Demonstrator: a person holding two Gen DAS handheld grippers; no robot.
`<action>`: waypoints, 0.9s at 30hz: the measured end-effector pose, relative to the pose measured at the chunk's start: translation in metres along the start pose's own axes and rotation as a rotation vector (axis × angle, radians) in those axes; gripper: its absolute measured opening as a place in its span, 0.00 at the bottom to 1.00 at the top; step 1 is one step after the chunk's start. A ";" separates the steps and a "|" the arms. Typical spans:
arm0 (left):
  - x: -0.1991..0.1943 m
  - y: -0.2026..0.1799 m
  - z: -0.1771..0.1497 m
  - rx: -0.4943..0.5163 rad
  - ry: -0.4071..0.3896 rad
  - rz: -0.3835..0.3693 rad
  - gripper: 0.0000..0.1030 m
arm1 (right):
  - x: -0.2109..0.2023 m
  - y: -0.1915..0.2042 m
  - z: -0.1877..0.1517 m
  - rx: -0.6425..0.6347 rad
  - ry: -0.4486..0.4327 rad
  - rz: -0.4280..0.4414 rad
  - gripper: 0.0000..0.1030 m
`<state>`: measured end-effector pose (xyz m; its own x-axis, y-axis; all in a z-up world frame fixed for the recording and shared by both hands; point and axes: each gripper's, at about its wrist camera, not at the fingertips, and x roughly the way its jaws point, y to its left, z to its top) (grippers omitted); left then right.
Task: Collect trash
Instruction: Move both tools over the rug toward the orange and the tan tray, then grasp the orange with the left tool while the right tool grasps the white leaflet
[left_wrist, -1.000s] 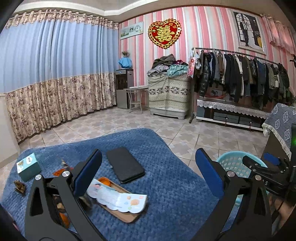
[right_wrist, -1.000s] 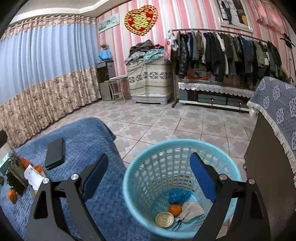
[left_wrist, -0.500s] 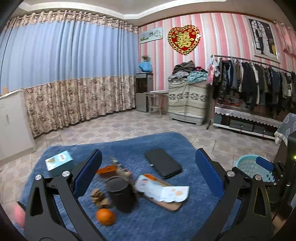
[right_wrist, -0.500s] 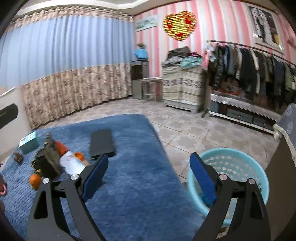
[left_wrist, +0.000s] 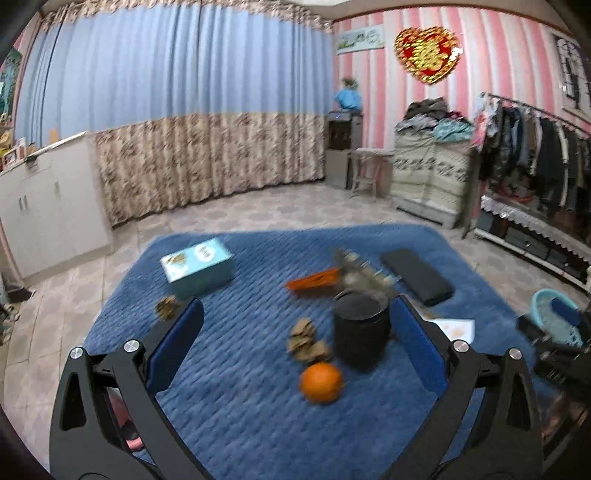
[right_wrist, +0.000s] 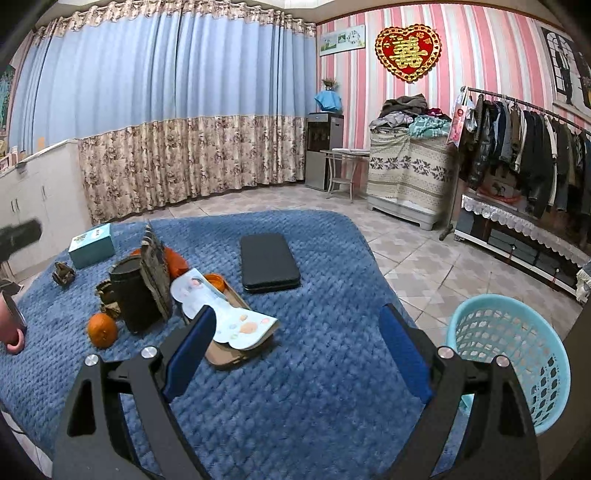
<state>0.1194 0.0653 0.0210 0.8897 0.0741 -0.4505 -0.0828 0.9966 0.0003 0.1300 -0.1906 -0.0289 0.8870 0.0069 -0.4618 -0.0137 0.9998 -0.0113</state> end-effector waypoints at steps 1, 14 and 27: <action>0.003 0.005 -0.005 0.001 0.011 0.010 0.95 | 0.003 0.000 0.000 0.000 0.011 0.003 0.87; 0.059 0.009 -0.058 0.015 0.186 -0.022 0.95 | 0.047 0.016 -0.016 -0.089 0.159 0.001 0.87; 0.114 -0.029 -0.072 0.094 0.363 -0.131 0.58 | 0.084 0.021 -0.009 -0.031 0.193 0.050 0.87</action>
<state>0.1910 0.0420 -0.0950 0.6720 -0.0547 -0.7386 0.0774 0.9970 -0.0034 0.2000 -0.1691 -0.0755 0.7801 0.0501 -0.6236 -0.0722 0.9973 -0.0102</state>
